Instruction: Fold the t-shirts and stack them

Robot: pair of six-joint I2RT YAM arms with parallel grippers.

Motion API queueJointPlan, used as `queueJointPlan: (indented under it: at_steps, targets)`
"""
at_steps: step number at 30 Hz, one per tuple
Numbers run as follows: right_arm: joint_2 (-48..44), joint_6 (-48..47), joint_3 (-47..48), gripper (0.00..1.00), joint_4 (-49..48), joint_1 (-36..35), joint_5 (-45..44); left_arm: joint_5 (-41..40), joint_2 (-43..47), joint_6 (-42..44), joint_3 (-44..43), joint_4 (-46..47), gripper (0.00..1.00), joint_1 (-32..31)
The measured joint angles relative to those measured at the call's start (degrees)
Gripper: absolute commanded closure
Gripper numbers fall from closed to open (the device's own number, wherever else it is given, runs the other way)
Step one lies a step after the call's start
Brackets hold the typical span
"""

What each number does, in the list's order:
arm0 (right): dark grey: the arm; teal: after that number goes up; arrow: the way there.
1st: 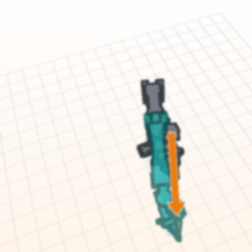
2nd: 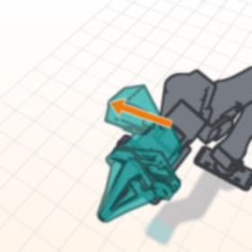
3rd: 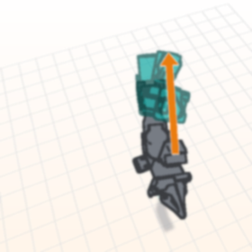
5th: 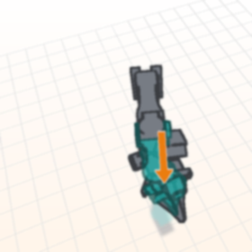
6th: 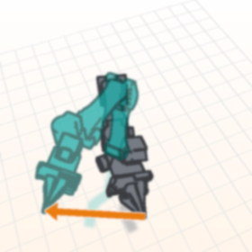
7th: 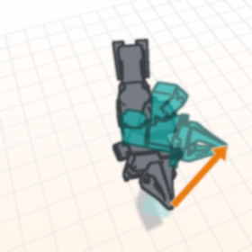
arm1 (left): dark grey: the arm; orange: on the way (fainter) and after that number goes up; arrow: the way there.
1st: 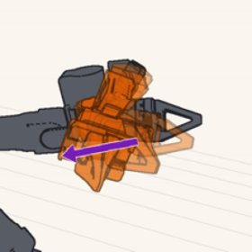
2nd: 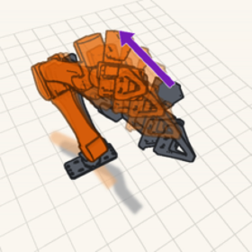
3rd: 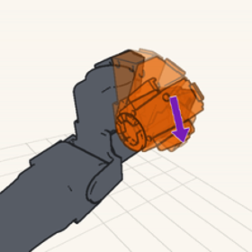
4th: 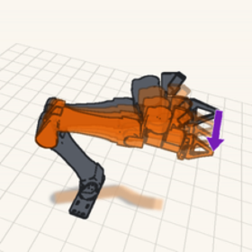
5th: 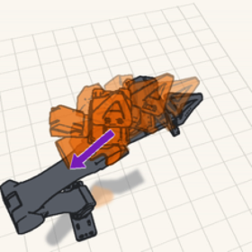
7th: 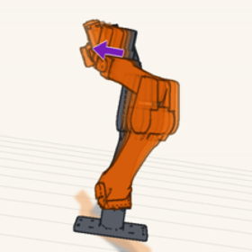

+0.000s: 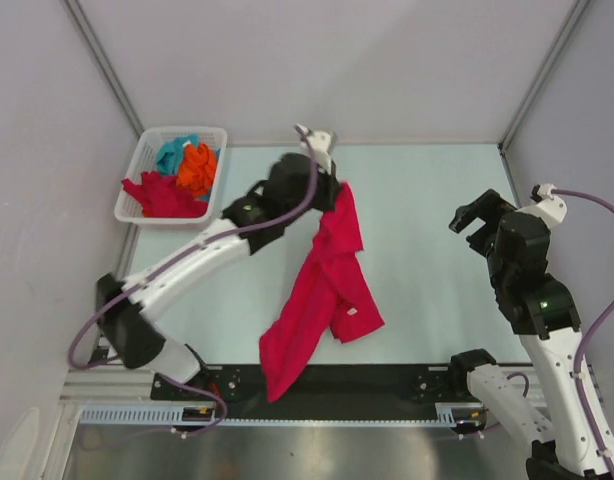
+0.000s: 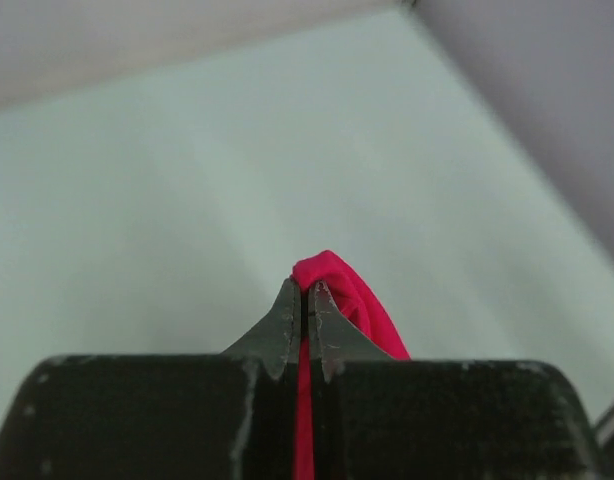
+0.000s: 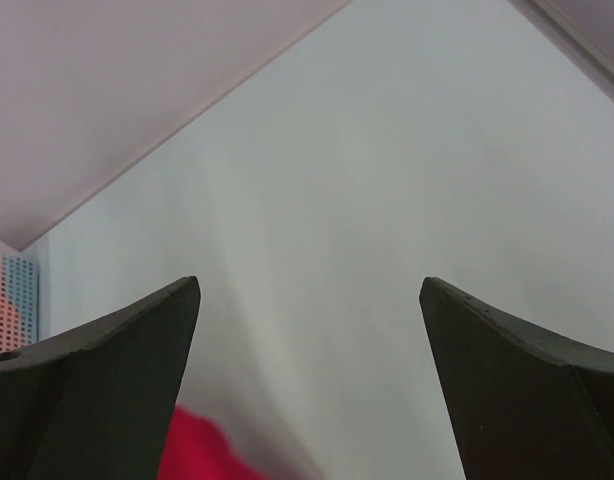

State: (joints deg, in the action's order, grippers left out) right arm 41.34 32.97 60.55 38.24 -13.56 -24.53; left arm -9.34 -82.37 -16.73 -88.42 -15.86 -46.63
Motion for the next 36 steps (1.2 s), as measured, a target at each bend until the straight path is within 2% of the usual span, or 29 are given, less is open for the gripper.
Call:
queueJointPlan:
  at_steps: [3, 7, 10, 13, 15, 16, 18, 22, 27, 31, 36]
  targets:
    - [0.39, -0.20, 0.13, 0.00, 1.97, 0.04, 0.15, -2.93, -8.70, -0.28, 6.69, 0.70, 1.00, -0.07]
    - [0.48, -0.17, -0.26, 0.00, 3.10, 0.09, 1.16, -6.01, -20.83, 0.42, 3.56, 0.11, 1.00, 0.35]
    - [0.24, -0.13, -1.57, 0.00, 3.10, 0.09, 2.08, -7.17, -29.38, 2.34, -11.02, -4.04, 1.00, 1.20]
    - [0.24, 0.11, -2.14, 0.00, 3.23, 0.09, 2.51, -7.52, -40.09, 4.74, -36.00, -9.03, 1.00, 2.62]
    - [0.22, 0.33, -2.21, 0.00, 3.26, 0.09, 2.56, -7.52, -42.71, 5.31, -45.07, -8.66, 1.00, 3.74]
    - [0.20, 0.48, -2.25, 0.00, 3.23, 0.11, 2.56, -7.48, -42.47, 5.29, -46.05, -8.41, 1.00, 4.17]
    - [0.09, 0.76, -2.49, 0.00, 3.10, 0.11, 2.56, -7.17, -39.17, 5.22, -42.47, -6.05, 1.00, 4.79]
    - [0.17, 1.14, -4.26, 0.00, 2.08, 0.20, 3.15, -6.93, -30.69, 3.93, -21.22, 1.31, 1.00, 4.87]
    - [1.07, 1.16, -5.88, 0.00, 1.49, 0.20, 4.13, -4.35, -29.70, -0.94, 0.57, 4.81, 1.00, 3.56]
    - [1.51, 1.16, -6.75, 0.00, 0.90, 0.20, 4.48, -2.60, -29.22, -4.72, 11.58, 5.14, 1.00, 2.58]
    - [1.49, 1.14, -6.75, 0.00, 0.46, 0.20, 4.94, -1.77, -21.81, -7.89, 17.29, 4.63, 1.00, 1.62]
